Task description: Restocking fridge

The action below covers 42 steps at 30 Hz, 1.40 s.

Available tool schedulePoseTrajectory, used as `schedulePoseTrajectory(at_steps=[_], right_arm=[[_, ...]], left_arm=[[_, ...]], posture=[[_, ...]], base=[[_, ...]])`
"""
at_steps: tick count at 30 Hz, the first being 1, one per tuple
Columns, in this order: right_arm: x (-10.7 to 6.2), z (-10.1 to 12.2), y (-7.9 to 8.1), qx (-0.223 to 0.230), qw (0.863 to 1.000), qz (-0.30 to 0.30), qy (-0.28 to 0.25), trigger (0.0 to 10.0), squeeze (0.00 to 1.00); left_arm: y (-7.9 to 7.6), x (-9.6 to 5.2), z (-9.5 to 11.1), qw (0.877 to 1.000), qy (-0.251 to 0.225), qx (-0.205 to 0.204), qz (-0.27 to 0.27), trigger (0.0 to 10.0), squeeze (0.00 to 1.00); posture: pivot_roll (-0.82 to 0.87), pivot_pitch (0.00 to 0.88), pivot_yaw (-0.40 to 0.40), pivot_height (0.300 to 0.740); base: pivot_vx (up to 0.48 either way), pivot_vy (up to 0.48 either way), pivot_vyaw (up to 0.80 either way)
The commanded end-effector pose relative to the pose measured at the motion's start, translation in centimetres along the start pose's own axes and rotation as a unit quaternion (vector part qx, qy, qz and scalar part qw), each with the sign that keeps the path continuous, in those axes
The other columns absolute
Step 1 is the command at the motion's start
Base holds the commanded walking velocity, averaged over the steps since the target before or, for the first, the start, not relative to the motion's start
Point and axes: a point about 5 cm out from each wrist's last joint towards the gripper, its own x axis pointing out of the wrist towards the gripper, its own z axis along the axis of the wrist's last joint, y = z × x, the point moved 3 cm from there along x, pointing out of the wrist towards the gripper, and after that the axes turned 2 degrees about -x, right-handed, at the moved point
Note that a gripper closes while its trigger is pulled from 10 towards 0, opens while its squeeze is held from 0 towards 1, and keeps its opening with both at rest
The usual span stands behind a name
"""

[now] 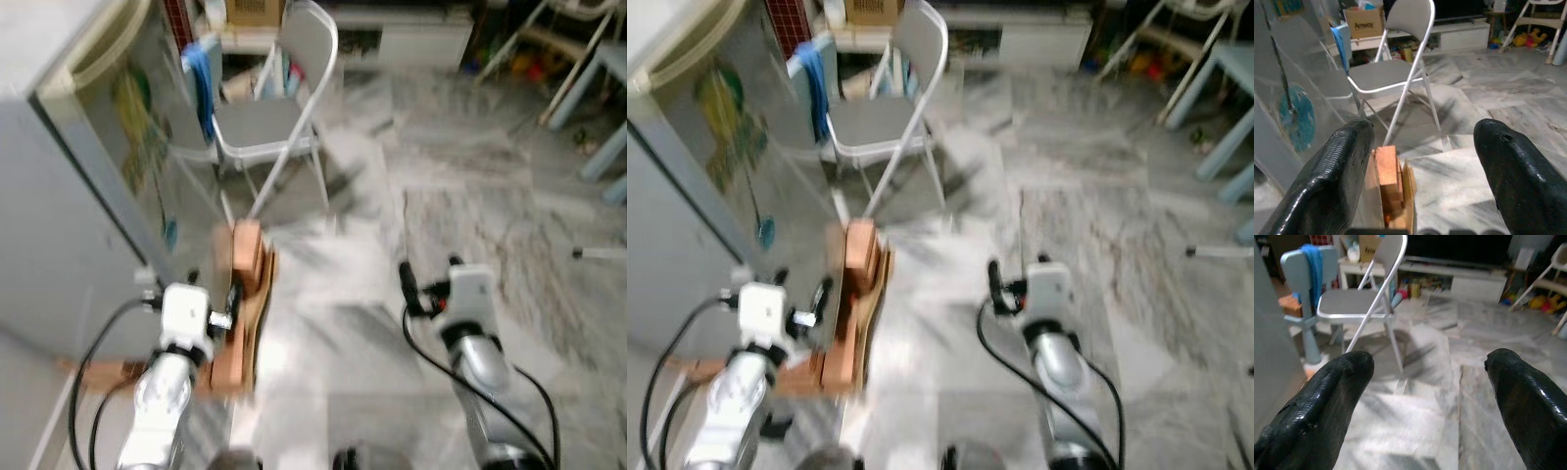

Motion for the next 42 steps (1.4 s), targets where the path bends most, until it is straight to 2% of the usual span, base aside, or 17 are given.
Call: schedulePoseTrajectory(at_steps=[1, 4, 7, 10, 14, 16, 19, 23, 25, 30, 42], right_arm=[[0.1, 0.2, 0.6, 0.004, 1.0, 0.007, -0.002, 10.0, 0.0], [0.0, 0.3, 0.5, 0.004, 1.0, 0.005, -0.001, 10.0, 0.0], [-0.2, 0.5, 0.5, 0.006, 1.0, 0.009, -0.002, 10.0, 0.0], [-0.6, 1.1, 0.8, 0.017, 0.999, 0.028, -0.001, 10.0, 0.0], [-0.5, 1.9, 0.9, 0.018, 0.999, 0.04, -0.01, 10.0, 0.0], [-0.4, 2.3, 0.7, 0.018, 0.999, 0.041, -0.014, 10.0, 0.0], [-0.3, 3.0, 0.3, 0.022, 0.999, 0.032, -0.017, 10.0, 0.0], [-0.7, 3.4, 0.4, 0.022, 0.999, 0.034, -0.02, 10.0, 0.0], [-1.0, 3.4, 0.6, 0.021, 0.999, 0.037, -0.02, 10.0, 0.0], [-1.7, 3.1, 0.9, 0.012, 0.999, 0.042, -0.014, 10.0, 0.0], [-1.9, 2.7, 1.1, 0.024, 0.999, 0.036, -0.007, 10.0, 0.0]], left_arm=[[1.7, -0.3, -0.2, 0.999, 0.01, 0.016, 0.03, 10.0, 0.0], [3.1, -0.7, -1.1, 0.997, 0.039, 0.024, 0.061, 10.0, 0.0], [4.2, -1.1, -1.2, 0.996, 0.044, 0.007, 0.082, 10.0, 0.0], [5.4, -1.8, -1.3, 0.993, 0.055, 0.016, 0.104, 10.0, 0.0], [5.9, -2.5, -1.3, 0.992, 0.071, 0.018, 0.107, 10.0, 0.0], [5.8, -2.6, -0.8, 0.993, 0.069, 0.011, 0.1, 10.0, 0.0], [5.8, -2.4, 1.2, 0.993, 0.036, -0.008, 0.11, 10.0, 0.0], [5.6, -2.4, 2.1, 0.993, 0.017, -0.026, 0.115, 10.0, 0.0], [5.6, -2.5, 2.3, 0.992, 0.01, -0.022, 0.124, 10.0, 0.0], [5.3, -2.1, 2.0, 0.991, 0.022, -0.038, 0.125, 10.0, 0.0], [3.1, -1.5, 2.0, 0.995, 0.019, -0.043, 0.091, 10.0, 0.0]], posture=[[0.07, 0.061, -0.017, 0.74], [0.07, 0.063, -0.017, 0.74], [0.07, 0.066, -0.019, 0.74], [0.07, 0.075, -0.024, 0.74], [0.07, 0.082, -0.025, 0.74], [0.07, 0.086, -0.022, 0.74], [0.07, 0.103, -0.019, 0.74], [0.07, 0.114, -0.021, 0.74], [0.07, 0.118, -0.024, 0.74], [0.06, 0.13, -0.024, 0.74], [0.05, 0.122, -0.021, 0.74]], base=[[0.0, 0.0, 0.0], [0.0, 0.0, 0.0], [0.0, 0.0, 0.0], [0.0, 0.0, 0.0], [0.0, 0.0, 0.0], [0.0, 0.0, 0.0], [0.0, 0.0, 0.0], [0.0, 0.0, 0.0], [0.0, 0.0, 0.0], [0.0, 0.0, 0.0], [0.0, 0.444, 0.0]])
